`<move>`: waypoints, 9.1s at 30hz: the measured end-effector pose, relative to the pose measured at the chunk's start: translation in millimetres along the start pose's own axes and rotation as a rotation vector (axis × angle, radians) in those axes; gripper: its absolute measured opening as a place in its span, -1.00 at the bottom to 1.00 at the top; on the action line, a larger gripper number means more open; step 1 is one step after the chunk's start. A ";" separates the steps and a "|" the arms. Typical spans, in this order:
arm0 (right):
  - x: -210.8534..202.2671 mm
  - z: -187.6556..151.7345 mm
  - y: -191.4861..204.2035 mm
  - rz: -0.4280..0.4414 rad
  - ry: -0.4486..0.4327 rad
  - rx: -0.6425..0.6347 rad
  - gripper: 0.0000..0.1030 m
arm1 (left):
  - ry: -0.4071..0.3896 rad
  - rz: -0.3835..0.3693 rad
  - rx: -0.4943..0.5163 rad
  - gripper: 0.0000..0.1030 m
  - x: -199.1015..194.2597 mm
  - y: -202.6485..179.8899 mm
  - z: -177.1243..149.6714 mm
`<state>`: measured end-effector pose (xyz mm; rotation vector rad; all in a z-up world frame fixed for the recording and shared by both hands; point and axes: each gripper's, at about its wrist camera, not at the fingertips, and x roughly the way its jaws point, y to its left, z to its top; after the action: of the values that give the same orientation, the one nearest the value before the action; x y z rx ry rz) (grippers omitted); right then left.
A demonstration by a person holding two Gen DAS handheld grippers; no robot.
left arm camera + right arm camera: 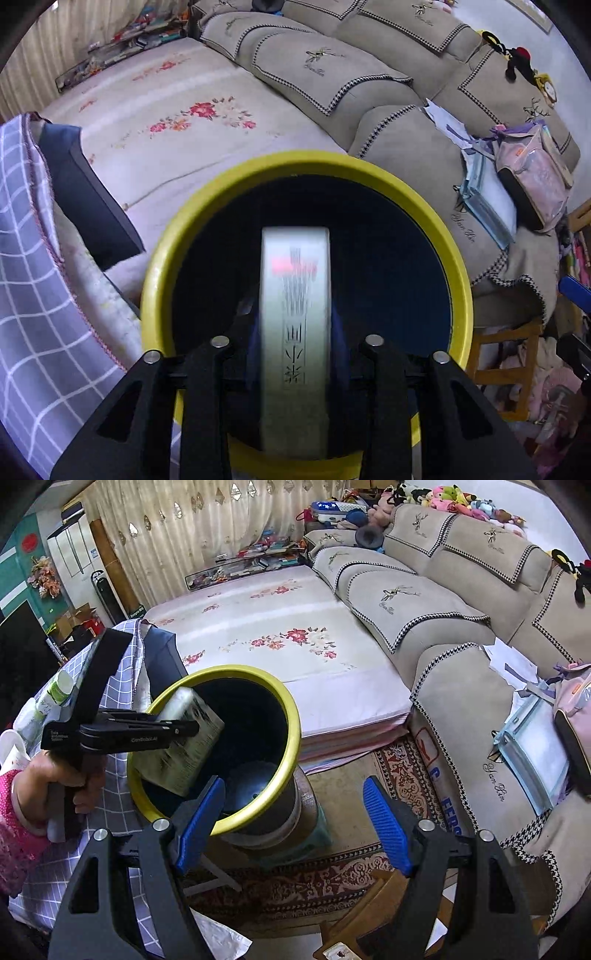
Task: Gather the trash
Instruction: 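Carry the white-and-green tea carton into the bin and open the left gripper, then move the left gripper back to the table while the right gripper grasps the red snack bag, then carry the red snack bag into the bin and open the right gripper, then grasp the white supplement bottle with the left gripper, then carry the white bottle into the bin and open the left gripper, then grasp the pink strawberry milk carton with the right gripper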
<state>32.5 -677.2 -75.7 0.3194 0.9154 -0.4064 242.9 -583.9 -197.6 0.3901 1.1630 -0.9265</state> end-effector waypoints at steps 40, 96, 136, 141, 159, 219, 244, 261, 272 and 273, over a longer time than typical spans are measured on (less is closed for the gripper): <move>-20.0 -61.1 387.6 0.630 0.044 -0.639 0.46 | -0.694 0.567 -0.657 0.88 -421.4 188.2 -445.4; -45.7 -23.9 288.1 0.570 -0.172 -0.478 -0.92 | -0.668 0.556 -0.649 0.88 -404.4 189.5 -438.6; 97.2 6.8 136.4 0.061 0.097 -0.108 -0.21 | -0.519 0.437 -0.703 0.88 -331.7 212.3 -432.0; 94.7 8.7 144.3 0.075 0.090 -0.121 -0.19 | -0.496 0.449 -0.691 0.88 -313.4 210.8 -423.7; 95.6 2.8 154.0 0.097 0.094 -0.153 -0.12 | -0.398 0.531 -0.705 0.88 -277.3 231.9 -407.8; 25.9 -23.5 4.9 0.003 -0.026 0.015 -0.03 | 0.011 0.096 0.055 0.78 -15.1 -12.3 -27.1; 25.9 -19.8 128.9 0.178 -0.007 -0.194 0.01 | -0.399 0.191 -0.292 0.91 -268.0 104.4 -247.5; 1.3 -50.1 375.2 0.549 0.032 -0.605 0.01 | -0.536 0.488 -0.666 0.91 -383.1 204.5 -440.3; -1.4 -84.6 465.0 0.692 0.096 -0.792 0.15 | -0.561 0.491 -0.710 0.91 -389.1 213.0 -463.5; 1.3 -85.8 469.5 0.688 0.106 -0.799 0.15 | -0.560 0.489 -0.714 0.91 -388.2 213.7 -464.5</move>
<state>193.5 -227.9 -81.6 -0.0947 0.9379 0.6129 91.6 25.8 -65.3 -0.1667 0.7530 -0.1315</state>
